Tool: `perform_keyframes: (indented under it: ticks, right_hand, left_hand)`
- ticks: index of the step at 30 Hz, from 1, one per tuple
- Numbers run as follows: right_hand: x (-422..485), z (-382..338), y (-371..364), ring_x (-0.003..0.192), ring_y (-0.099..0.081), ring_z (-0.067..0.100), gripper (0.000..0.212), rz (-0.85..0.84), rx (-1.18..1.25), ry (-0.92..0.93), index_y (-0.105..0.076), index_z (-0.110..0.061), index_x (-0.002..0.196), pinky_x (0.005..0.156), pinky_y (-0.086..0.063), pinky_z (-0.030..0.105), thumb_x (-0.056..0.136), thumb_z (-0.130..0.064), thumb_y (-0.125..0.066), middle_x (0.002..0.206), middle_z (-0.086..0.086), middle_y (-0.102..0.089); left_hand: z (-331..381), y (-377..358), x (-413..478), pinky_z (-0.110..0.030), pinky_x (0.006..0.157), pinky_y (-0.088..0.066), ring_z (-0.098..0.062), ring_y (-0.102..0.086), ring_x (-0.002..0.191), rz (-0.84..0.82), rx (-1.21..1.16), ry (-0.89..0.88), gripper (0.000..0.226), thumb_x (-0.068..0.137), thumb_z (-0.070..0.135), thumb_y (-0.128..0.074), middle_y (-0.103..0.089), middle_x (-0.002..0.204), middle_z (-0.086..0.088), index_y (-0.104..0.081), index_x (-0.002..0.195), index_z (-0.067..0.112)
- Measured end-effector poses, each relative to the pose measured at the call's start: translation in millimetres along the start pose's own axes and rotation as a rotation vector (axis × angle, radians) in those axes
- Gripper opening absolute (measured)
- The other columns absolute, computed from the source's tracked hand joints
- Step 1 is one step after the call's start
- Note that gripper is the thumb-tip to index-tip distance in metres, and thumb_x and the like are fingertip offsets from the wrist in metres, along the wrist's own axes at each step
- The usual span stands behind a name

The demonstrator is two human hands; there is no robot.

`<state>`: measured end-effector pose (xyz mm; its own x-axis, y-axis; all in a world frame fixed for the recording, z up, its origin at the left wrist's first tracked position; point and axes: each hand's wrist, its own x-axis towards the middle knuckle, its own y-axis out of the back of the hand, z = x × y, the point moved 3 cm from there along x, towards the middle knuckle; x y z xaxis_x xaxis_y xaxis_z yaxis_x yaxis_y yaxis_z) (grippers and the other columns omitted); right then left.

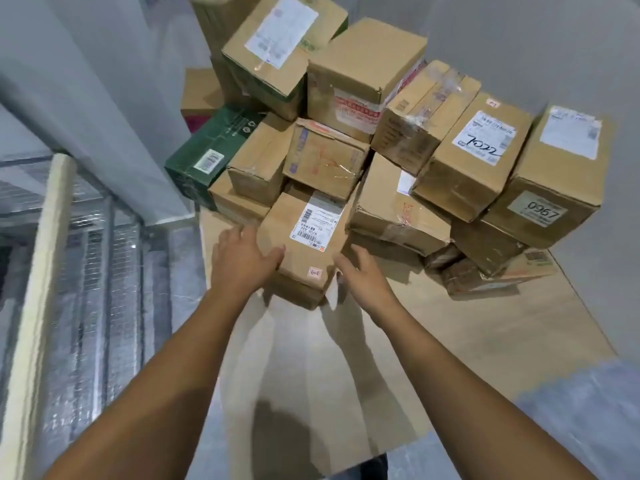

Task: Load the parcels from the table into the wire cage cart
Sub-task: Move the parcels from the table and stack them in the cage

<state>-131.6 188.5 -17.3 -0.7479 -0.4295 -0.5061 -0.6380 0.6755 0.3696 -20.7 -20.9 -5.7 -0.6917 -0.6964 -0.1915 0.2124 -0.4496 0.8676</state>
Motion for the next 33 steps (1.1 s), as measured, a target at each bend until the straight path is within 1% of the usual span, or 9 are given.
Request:
perform_keyframes:
  ticks: [2,6,8,11,15,18,23,30,33]
  right_hand:
    - [17.4,-1.8,-11.6,0.14,-0.048,0.02,0.072,0.056,0.056,-0.042,-0.04,-0.027,0.157,0.11,-0.043,0.041,0.096,-0.058,-0.06,0.16,-0.004,-0.044]
    - [32.7,5.2,-31.0,0.109,-0.06,0.004,0.064,0.056,0.252,-0.132,-0.037,-0.025,0.154,0.072,-0.054,0.015,0.1,-0.046,-0.064,0.145,-0.008,-0.052]
    - [38.1,9.0,-38.6,0.109,-0.067,0.01,0.073,0.066,0.353,-0.15,-0.037,-0.031,0.154,0.084,-0.063,0.032,0.093,-0.055,-0.069,0.143,-0.005,-0.06]
    - [40.0,23.1,-40.1,0.115,-0.07,0.022,0.076,0.074,0.448,-0.181,-0.041,-0.039,0.149,0.101,-0.057,0.05,0.084,-0.065,-0.072,0.138,-0.002,-0.065]
    - [23.5,35.5,-26.3,0.111,-0.073,0.02,0.045,-0.004,0.468,-0.127,-0.052,-0.045,0.134,0.099,-0.059,0.046,0.093,-0.054,-0.071,0.129,-0.004,-0.072]
    - [-1.0,55.2,-20.9,0.117,-0.071,0.022,0.068,-0.096,0.426,-0.137,-0.052,-0.052,0.138,0.103,-0.057,0.049,0.077,-0.074,-0.074,0.135,-0.003,-0.067]
    - [-38.8,99.6,-15.7,0.114,-0.072,0.021,0.11,-0.15,0.412,-0.168,-0.043,-0.055,0.146,0.098,-0.059,0.048,0.049,-0.087,-0.082,0.149,-0.002,-0.053]
    - [-95.2,123.0,-14.3,0.117,-0.069,0.019,0.109,-0.272,0.259,-0.053,-0.045,-0.05,0.148,0.099,-0.06,0.044,0.052,-0.087,-0.083,0.149,-0.001,-0.05]
    - [-114.9,116.5,-26.5,0.113,-0.071,0.016,0.094,-0.334,0.238,0.04,-0.052,-0.048,0.142,0.096,-0.061,0.041,0.059,-0.084,-0.081,0.144,0.0,-0.054]
  left_hand:
    - [-11.1,-6.7,19.8,-0.05,0.112,-0.041,-0.035,-0.043,0.138,-0.082,-0.084,0.018,0.074,0.091,0.058,-0.064,-0.049,0.15,-0.014,-0.043,0.149,0.016]
    - [-23.1,-20.6,24.2,-0.045,0.1,-0.049,-0.031,-0.058,0.125,-0.232,-0.364,0.098,0.071,0.089,0.058,-0.071,-0.06,0.14,-0.006,-0.046,0.144,0.022]
    - [-25.7,-20.9,21.0,-0.04,0.095,-0.051,-0.026,-0.06,0.117,-0.206,-0.443,0.11,0.069,0.084,0.059,-0.076,-0.064,0.131,-0.002,-0.051,0.138,0.024]
    - [-24.3,-25.7,5.0,-0.036,0.089,-0.048,-0.02,-0.059,0.108,-0.202,-0.506,0.152,0.076,0.079,0.061,-0.079,-0.06,0.119,0.001,-0.053,0.142,0.028]
    - [-22.5,-40.8,-36.1,-0.033,0.09,-0.052,-0.012,-0.059,0.105,-0.213,-0.614,0.192,0.08,0.075,0.071,-0.075,-0.055,0.129,-0.002,-0.052,0.142,0.036]
    - [-20.1,-48.9,-80.9,-0.037,0.093,-0.055,-0.014,-0.063,0.109,-0.236,-0.756,0.273,0.072,0.072,0.071,-0.077,-0.06,0.129,-0.001,-0.051,0.128,0.034]
    - [-11.5,-60.6,-159.7,-0.035,0.078,-0.057,-0.015,-0.068,0.105,-0.241,-0.858,0.377,0.062,0.086,0.058,-0.074,-0.066,0.122,0.007,-0.042,0.132,0.031]
    - [-18.2,-67.6,-255.7,-0.035,0.084,-0.062,-0.009,-0.07,0.111,-0.121,-0.95,0.349,0.074,0.08,0.065,-0.077,-0.068,0.129,0.018,-0.046,0.145,0.047]
    - [-30.4,-60.3,-282.1,-0.031,0.08,-0.061,-0.008,-0.069,0.111,-0.033,-0.979,0.375,0.073,0.082,0.063,-0.076,-0.067,0.13,0.016,-0.045,0.146,0.047]
